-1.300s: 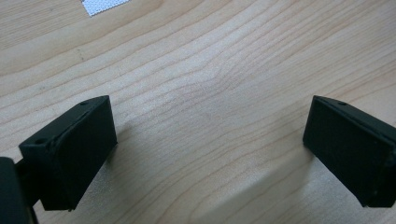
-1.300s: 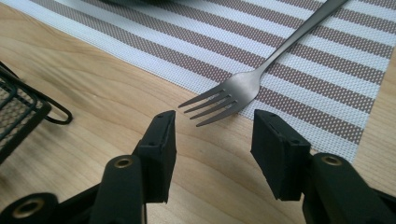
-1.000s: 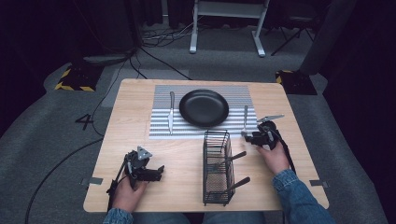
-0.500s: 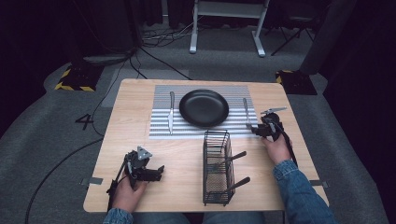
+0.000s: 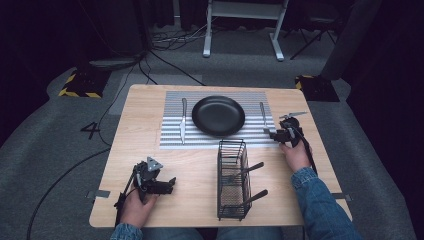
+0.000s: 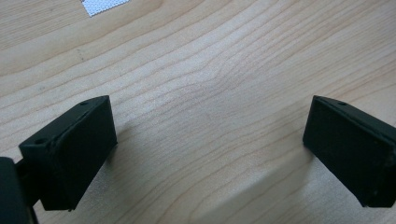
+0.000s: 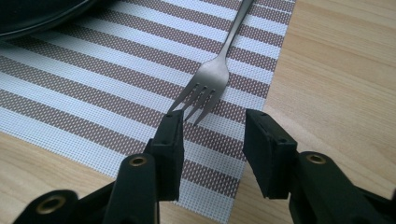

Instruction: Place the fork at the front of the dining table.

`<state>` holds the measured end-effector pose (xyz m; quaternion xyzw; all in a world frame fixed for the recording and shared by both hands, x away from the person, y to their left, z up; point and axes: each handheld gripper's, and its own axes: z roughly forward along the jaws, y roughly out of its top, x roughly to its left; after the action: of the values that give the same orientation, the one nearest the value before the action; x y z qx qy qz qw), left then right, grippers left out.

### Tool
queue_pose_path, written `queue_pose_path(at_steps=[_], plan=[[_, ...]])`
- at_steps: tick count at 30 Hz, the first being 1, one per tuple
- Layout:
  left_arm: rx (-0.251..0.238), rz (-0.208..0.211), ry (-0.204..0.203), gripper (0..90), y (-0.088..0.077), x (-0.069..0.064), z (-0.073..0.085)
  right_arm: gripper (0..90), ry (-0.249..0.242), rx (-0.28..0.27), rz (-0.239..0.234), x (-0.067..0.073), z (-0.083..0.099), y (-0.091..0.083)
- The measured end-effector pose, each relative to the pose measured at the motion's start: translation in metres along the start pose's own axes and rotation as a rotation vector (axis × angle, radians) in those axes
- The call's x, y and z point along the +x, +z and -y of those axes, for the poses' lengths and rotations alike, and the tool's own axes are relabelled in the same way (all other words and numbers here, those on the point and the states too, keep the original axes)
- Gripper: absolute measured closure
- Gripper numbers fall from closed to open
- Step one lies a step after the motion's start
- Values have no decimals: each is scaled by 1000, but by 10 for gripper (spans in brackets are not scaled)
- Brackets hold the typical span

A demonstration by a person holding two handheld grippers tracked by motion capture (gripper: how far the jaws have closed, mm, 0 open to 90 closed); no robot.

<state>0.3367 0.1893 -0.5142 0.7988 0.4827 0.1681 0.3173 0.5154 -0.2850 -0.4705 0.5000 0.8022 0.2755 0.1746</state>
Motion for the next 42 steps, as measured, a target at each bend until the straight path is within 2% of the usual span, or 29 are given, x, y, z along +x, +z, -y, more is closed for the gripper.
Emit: queue_pose_path(at_steps=[5,6,9,12,13,18,19,22,27,31,35,42], plan=[[0,0,1,28,0,0,0,530,12,-39,-18,-1,2,-13],[0,0,1,29,0,0,0,492,21,-65,-35,-1,3,-21],[1,0,1,29,0,0,0,454,29,-96,-63,0,3,-32],[1,0,1,29,0,0,0,428,23,-114,-81,2,4,-39],[1,0,1,28,0,0,0,412,5,-131,-103,6,6,-47],[1,0,1,28,0,0,0,412,-23,-152,-135,12,11,-62],[1,0,1,28,0,0,0,405,-25,-163,-152,15,16,-70],[1,0,1,28,0,0,0,399,-35,-174,-160,17,22,-80],[1,0,1,29,0,0,0,382,-25,-190,-194,14,38,-96],[1,0,1,28,0,0,0,366,-44,-194,-188,12,50,-103],[1,0,1,28,0,0,0,359,-67,-185,-179,10,61,-106],[1,0,1,28,0,0,0,342,-65,-148,-189,7,76,-106]])
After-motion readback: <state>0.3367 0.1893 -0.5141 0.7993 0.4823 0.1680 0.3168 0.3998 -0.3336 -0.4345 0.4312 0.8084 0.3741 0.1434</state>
